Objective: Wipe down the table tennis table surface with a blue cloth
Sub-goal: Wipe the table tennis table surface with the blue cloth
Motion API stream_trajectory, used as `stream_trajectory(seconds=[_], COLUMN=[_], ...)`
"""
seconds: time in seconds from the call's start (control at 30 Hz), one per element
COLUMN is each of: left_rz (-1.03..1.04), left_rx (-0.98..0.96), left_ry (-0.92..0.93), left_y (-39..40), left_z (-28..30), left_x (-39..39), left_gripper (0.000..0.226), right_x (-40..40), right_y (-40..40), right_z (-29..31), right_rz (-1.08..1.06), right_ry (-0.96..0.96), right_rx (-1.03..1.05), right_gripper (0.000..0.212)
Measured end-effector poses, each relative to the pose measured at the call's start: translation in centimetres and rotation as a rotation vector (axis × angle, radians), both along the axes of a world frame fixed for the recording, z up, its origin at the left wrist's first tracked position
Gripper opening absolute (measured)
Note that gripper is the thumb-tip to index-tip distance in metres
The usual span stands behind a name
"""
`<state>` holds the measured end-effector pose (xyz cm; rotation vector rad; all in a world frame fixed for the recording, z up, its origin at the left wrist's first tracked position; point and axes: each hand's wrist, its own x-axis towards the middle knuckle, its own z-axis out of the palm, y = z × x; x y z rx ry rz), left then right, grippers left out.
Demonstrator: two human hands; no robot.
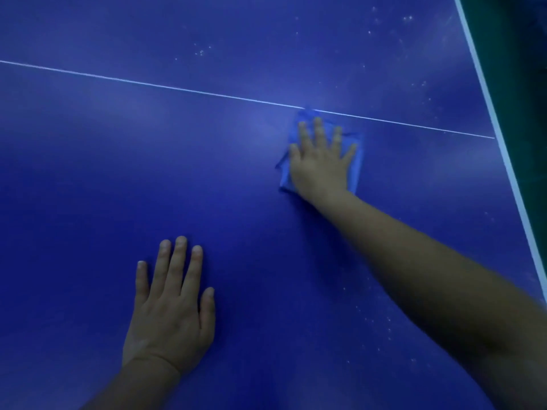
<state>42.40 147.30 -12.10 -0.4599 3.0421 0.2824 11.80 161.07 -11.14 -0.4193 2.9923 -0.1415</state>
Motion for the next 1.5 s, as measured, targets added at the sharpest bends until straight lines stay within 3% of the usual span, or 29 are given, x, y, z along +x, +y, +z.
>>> stream_trajectory(seconds=[0.07,0.1,0.13,0.23,0.3,0.37,0.5,0.57,0.6,0.67,0.73,0.77,0.8,0.87,0.97,1.07,1.13,1.2,1.27,1.37,1.43,1.5], left_rz=[-0.005,-0.003,0.000,0.007,0.005,0.008,0.007,0.006,0.006,0.013,0.016,0.015,0.013,0.009,0.007,0.015,0.016,0.020,0.026,0.039,0.041,0.042], left_rx=[0.000,0.001,-0.002,-0.012,-0.006,0.000,-0.004,-0.002,-0.001,-0.003,0.002,0.001,-0.001,-0.006,0.003,0.016,0.024,0.027,0.030,0.037,0.040,0.054], left_ry=[-0.008,-0.009,-0.013,-0.021,-0.025,-0.018,-0.001,0.002,0.000,0.001,0.005,0.005,0.001,-0.014,-0.020,-0.022,-0.016,-0.013,-0.015,-0.019,-0.013,-0.010], left_y=[0.0,0.0,0.0,0.1,0.1,0.0,0.1,0.1,0.1,0.0,0.2,0.2,0.2,0.0,0.0,0.0,0.0,0.1,0.1,0.1,0.1,0.1], left_z=[0.0,-0.1,-0.1,-0.1,-0.1,-0.1,-0.1,-0.1,0.0,-0.1,-0.1,0.0,0.0,0.1,0.1,0.2,0.3,0.4,0.4,0.4,0.4,0.5], left_x=[0.0,0.0,0.1,0.1,0.2,0.1,0.1,0.1,0.1,0.2,0.2,0.2,0.1,0.0,-0.1,0.0,0.0,-0.1,-0.1,0.1,0.1,0.0], left_gripper=[0.067,0.067,0.068,0.068,0.068,0.068,0.068,0.068,0.068,0.068,0.068,0.068,0.068,0.068,0.068,0.069,0.069,0.069,0.069,0.069,0.069,0.069], right_x=[-1.7,-3.7,-5.8,-9.7,-8.4,-5.4,4.3,3.5,1.4,-3.8,-7.9,-8.6,-8.4,-5.7,4.8,17.2,17.1,11.0,3.4,-3.2,-2.0,3.7], right_y=[2.0,4.3,6.8,12.7,11.8,8.2,0.4,1.1,2.5,6.5,10.5,11.4,11.5,10.4,10.7,15.6,18.5,17.9,15.0,9.6,7.1,6.8], right_z=[-0.3,-0.5,-0.4,0.9,1.7,1.3,0.0,0.2,0.2,0.5,1.4,1.7,1.8,1.4,0.2,0.9,1.4,0.5,-0.2,1.1,0.9,0.3], right_rz=[0.246,0.209,0.060,-0.658,-0.770,-0.566,0.097,0.249,0.181,-0.158,-0.522,-0.603,-0.590,-0.368,0.178,0.876,1.157,1.089,0.706,0.192,0.192,0.575], right_ry=[-0.049,-0.021,0.017,-0.028,-0.064,-0.035,0.016,0.006,0.032,0.055,-0.025,-0.055,-0.069,-0.072,0.012,0.011,-0.048,0.034,0.125,0.026,0.002,0.120], right_rx=[0.130,0.194,0.212,0.008,-0.048,-0.065,0.013,0.059,0.081,0.033,-0.052,-0.067,-0.071,-0.064,0.014,0.004,0.033,0.087,0.093,0.010,0.011,-0.001], right_gripper=[0.063,0.071,0.075,0.060,0.058,0.058,0.057,0.057,0.056,0.055,0.057,0.057,0.058,0.057,0.058,0.052,0.049,0.049,0.054,0.057,0.056,0.055])
